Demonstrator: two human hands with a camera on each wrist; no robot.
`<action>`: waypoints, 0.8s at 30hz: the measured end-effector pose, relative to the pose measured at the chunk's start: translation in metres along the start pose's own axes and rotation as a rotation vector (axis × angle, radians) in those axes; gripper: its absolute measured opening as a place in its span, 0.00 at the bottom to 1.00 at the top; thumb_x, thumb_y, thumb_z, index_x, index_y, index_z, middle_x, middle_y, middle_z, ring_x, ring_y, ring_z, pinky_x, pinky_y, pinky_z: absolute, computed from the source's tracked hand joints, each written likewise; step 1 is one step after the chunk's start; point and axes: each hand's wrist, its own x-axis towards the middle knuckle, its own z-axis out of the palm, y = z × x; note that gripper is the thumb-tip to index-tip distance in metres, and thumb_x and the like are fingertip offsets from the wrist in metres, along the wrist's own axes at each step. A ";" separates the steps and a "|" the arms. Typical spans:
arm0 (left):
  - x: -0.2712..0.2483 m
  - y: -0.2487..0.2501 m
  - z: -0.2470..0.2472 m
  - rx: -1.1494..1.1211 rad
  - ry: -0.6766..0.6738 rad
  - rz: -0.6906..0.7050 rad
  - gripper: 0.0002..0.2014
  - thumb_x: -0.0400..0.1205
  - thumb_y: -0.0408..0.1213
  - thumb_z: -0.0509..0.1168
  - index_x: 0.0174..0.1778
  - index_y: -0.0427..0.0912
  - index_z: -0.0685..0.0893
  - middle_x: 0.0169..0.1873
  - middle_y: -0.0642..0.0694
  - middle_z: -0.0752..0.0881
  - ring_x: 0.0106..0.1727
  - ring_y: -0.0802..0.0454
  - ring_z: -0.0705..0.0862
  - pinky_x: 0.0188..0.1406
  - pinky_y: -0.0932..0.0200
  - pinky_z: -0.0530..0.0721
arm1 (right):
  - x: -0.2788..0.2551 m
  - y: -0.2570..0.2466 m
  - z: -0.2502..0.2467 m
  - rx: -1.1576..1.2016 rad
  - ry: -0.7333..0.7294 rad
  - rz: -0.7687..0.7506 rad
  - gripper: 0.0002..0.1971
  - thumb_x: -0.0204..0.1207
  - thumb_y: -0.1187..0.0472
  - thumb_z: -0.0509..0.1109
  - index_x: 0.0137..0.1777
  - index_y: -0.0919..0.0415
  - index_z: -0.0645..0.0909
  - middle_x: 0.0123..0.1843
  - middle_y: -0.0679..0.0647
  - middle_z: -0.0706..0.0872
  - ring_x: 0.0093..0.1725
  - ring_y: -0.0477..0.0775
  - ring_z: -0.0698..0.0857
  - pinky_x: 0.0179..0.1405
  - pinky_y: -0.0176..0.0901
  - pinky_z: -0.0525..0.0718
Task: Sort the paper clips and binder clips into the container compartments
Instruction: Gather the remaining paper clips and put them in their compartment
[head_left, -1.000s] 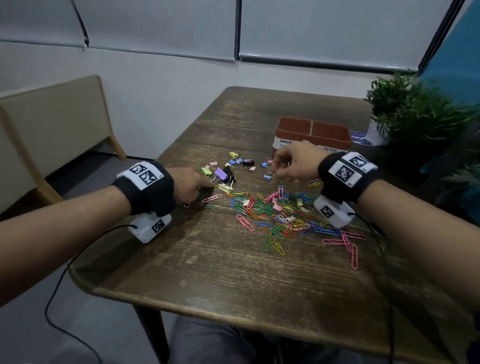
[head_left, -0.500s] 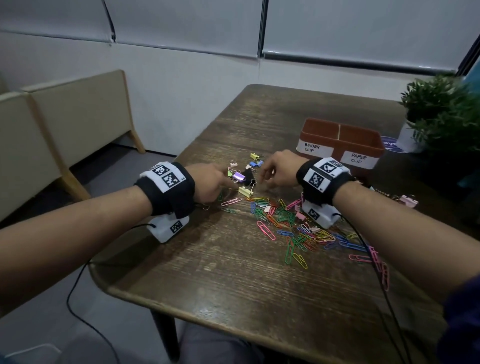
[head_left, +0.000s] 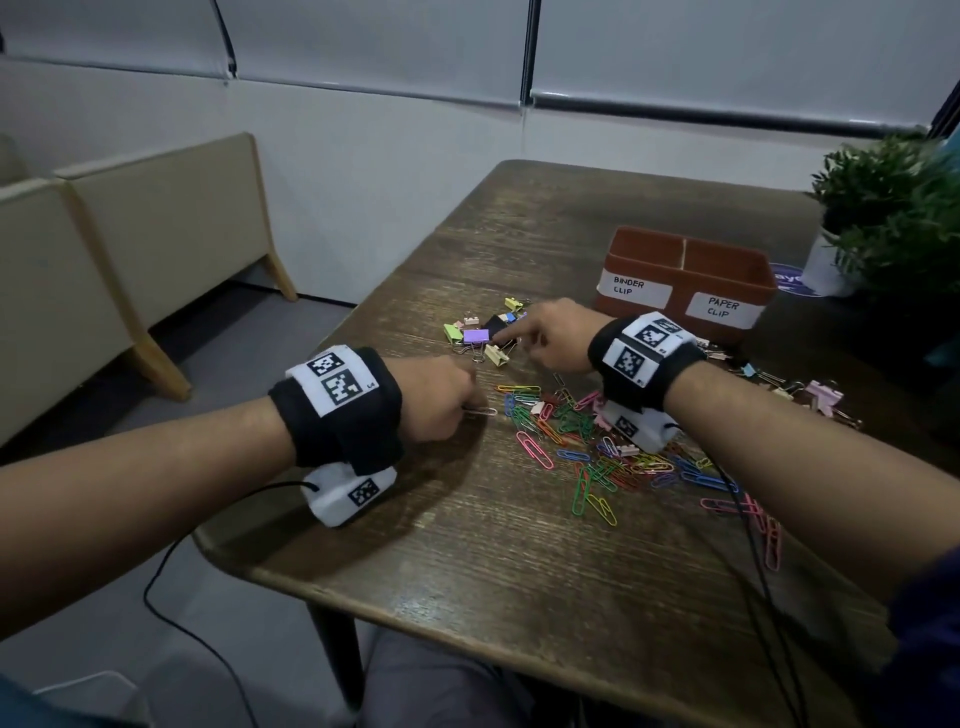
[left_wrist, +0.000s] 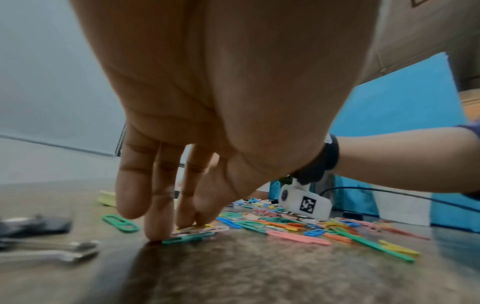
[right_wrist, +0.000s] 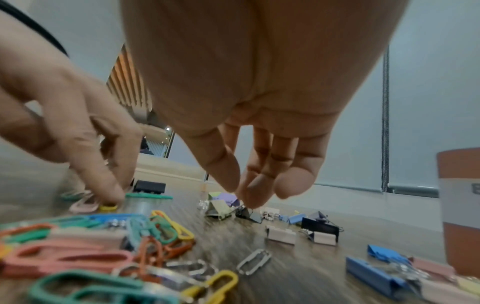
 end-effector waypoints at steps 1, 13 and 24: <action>-0.001 0.006 0.000 -0.013 -0.002 0.018 0.23 0.81 0.29 0.55 0.70 0.48 0.81 0.62 0.45 0.78 0.61 0.45 0.80 0.63 0.48 0.80 | -0.006 0.003 -0.001 0.030 0.021 0.005 0.27 0.78 0.67 0.62 0.72 0.40 0.80 0.52 0.43 0.83 0.50 0.47 0.83 0.55 0.43 0.83; 0.028 0.024 -0.023 -0.041 0.027 -0.004 0.19 0.84 0.36 0.60 0.71 0.46 0.80 0.65 0.45 0.78 0.65 0.46 0.79 0.63 0.55 0.78 | -0.119 0.049 -0.008 0.096 -0.035 0.142 0.16 0.77 0.61 0.74 0.63 0.47 0.87 0.44 0.47 0.90 0.45 0.44 0.87 0.50 0.37 0.84; 0.044 0.056 -0.021 0.009 0.080 0.080 0.22 0.85 0.39 0.59 0.76 0.55 0.76 0.69 0.50 0.77 0.60 0.52 0.80 0.59 0.54 0.81 | -0.158 0.088 0.001 0.107 0.019 0.287 0.17 0.72 0.47 0.79 0.60 0.37 0.85 0.51 0.42 0.86 0.48 0.41 0.83 0.51 0.42 0.84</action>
